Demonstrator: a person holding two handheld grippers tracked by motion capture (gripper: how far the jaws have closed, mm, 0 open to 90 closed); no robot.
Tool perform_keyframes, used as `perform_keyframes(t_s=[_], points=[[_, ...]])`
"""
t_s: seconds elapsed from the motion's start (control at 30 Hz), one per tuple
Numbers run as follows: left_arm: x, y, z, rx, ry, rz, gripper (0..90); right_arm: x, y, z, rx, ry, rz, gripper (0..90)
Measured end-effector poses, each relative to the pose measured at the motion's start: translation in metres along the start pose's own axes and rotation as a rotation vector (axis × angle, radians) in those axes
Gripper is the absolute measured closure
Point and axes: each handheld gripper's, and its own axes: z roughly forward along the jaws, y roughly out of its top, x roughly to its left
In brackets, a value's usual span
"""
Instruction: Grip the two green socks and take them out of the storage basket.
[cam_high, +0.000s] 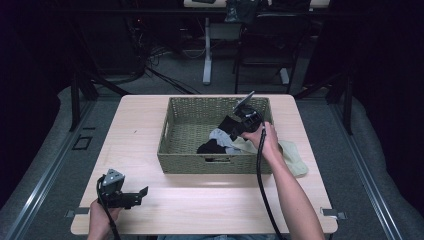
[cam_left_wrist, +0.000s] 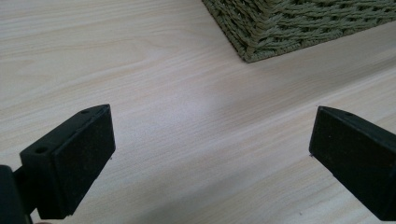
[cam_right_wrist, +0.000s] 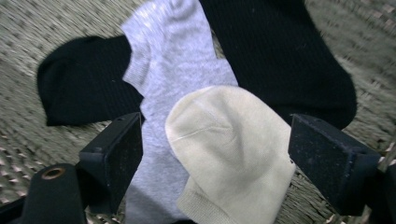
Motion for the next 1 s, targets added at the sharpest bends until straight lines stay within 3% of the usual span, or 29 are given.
perform_keyframes(t_s=[0.13, 0.33, 0.43, 0.57, 0.6, 0.63, 1.0], points=[[0.000, 0.000, 0.000, -0.001, 0.000, 0.000, 0.3, -0.002, 0.000, 0.012, 0.041, -0.004, 0.004, 23.1], [0.000, 0.000, 0.000, -0.003, 0.000, 0.001, 0.4, -0.003, 0.002, 0.020, 0.071, -0.011, 0.009, 38.1], [0.000, 0.000, 0.000, -0.001, 0.001, 0.001, 0.4, -0.004, 0.003, 0.024, 0.089, -0.025, 0.023, 50.2], [0.000, 0.000, -0.002, -0.020, 0.011, -0.001, 0.6, -0.005, 0.003, 0.028, 0.122, -0.023, 0.042, 77.3], [0.000, 0.000, -0.002, -0.021, 0.011, 0.000, 0.7, -0.007, 0.005, 0.025, 0.173, -0.035, 0.004, 82.4], [0.000, 0.000, -0.002, -0.020, 0.012, 0.000, 0.7, -0.005, 0.002, 0.027, 0.123, -0.033, 0.044, 84.9], [0.000, 0.000, -0.002, -0.008, 0.004, 0.004, 1.0, -0.003, 0.004, -0.013, 0.082, -0.043, 0.019, 87.2]])
